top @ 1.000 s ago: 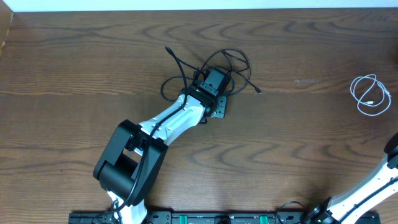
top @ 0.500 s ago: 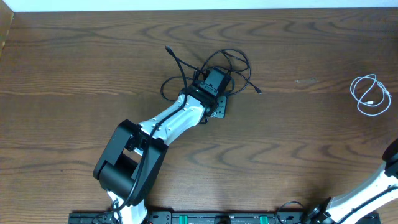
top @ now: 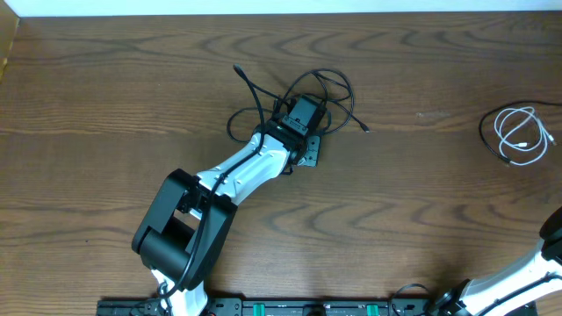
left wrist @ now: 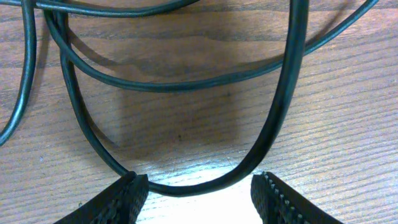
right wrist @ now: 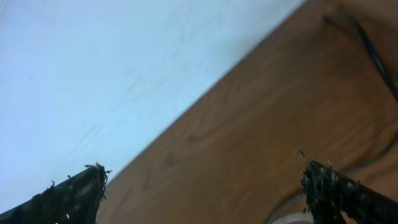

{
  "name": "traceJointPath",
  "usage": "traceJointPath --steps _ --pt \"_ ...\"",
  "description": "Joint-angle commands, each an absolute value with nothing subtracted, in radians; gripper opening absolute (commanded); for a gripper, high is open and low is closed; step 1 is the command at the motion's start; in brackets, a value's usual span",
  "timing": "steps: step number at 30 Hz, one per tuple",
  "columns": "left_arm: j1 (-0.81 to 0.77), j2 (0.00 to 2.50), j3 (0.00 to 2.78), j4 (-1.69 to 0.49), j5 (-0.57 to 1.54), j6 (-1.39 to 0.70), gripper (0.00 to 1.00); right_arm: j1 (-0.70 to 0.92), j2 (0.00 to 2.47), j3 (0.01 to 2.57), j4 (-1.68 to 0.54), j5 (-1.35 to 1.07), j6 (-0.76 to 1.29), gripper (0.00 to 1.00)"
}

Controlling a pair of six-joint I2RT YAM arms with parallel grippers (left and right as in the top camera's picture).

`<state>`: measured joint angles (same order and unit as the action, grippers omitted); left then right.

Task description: Untangle cables

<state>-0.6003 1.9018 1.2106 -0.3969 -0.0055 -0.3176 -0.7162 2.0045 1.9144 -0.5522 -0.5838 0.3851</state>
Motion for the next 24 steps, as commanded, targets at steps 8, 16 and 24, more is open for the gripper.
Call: traceJointPath --steps 8,16,24 --pt "-0.598 1.828 1.232 -0.415 -0.008 -0.236 0.59 -0.551 1.984 1.917 -0.842 -0.620 0.155 0.98" --pt "-0.596 1.592 1.233 -0.447 -0.007 -0.233 0.67 -0.369 1.984 1.916 -0.909 -0.609 0.115 0.99" --pt "-0.552 1.388 1.233 -0.573 -0.008 -0.242 0.72 -0.134 1.989 1.916 -0.910 -0.443 0.145 0.98"
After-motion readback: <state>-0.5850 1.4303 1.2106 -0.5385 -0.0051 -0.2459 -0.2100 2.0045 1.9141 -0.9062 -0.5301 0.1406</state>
